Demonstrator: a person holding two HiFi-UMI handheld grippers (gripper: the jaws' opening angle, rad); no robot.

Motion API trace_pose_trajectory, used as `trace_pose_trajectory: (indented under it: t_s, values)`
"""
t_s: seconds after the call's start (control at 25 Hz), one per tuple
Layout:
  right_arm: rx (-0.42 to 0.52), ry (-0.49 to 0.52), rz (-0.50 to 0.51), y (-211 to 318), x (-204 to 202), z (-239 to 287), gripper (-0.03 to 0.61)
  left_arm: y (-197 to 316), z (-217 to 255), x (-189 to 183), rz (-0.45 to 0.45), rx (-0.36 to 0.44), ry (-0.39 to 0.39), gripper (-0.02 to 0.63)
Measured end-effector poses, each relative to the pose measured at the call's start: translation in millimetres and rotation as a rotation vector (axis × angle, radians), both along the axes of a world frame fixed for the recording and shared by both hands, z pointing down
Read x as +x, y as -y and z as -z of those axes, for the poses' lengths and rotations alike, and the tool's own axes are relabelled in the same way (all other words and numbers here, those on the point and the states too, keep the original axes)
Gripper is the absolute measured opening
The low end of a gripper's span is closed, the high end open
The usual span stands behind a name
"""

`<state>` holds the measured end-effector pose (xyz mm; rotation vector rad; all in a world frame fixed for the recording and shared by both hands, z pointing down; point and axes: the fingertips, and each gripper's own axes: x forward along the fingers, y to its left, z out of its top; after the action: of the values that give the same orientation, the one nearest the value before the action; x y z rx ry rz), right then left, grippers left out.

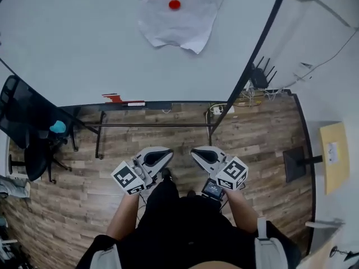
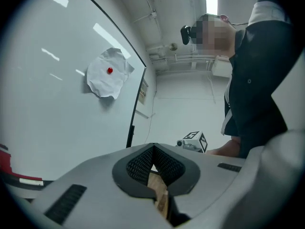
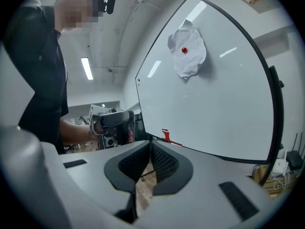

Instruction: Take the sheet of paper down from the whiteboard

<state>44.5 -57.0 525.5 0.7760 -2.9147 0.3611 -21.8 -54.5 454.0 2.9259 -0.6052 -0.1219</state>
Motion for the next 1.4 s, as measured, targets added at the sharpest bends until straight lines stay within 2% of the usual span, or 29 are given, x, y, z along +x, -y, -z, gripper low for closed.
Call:
trace_pose_trajectory:
  t_s: [0.12,0.24,0.36,0.52,0.68,0.8,0.96,1.24,1.4]
  values:
    - [0.004,-0.053,-0.04,33.7,0.0,6.6,0.023,44.4,13.5,-6.6,-0.026,0.027,-0.042,0.011]
    - [0.049,-0.07,-0.068,73.0,-9.9,28.3,0.023,81.9,28.1,-22.8,-0.036,0.057,-0.071,0.011]
    - [0.166,-0.095,-0.091,105.7,-25.9,63.4,0.023,115.2,42.7,-45.3,-0.011,0.076,-0.097,0.011]
    - [0.362,-0.213,-0.152,138.7,-26.2,110.9,0.023,155.3,57.1,-64.5,0.014,0.1,-0.108,0.011]
    - [0.416,-0.256,-0.206,161.5,-16.3,136.4,0.023,189.6,66.4,-65.4,0.02,0.118,-0.119,0.011]
    - [0.454,-0.231,-0.241,171.5,-7.6,160.4,0.023,206.9,81.4,-63.6,0.059,0.126,-0.137,0.011]
    - [0.539,-0.197,-0.26,188.0,0.3,196.0,0.023,225.3,98.5,-57.7,0.129,0.134,-0.121,0.011]
    - [0.849,-0.23,-0.285,217.3,2.8,291.4,0.025,253.1,142.6,-56.9,0.277,0.187,-0.133,0.012]
    - [0.967,-0.289,-0.272,226.1,-13.9,324.4,0.025,260.0,160.3,-65.7,0.341,0.214,-0.161,0.012]
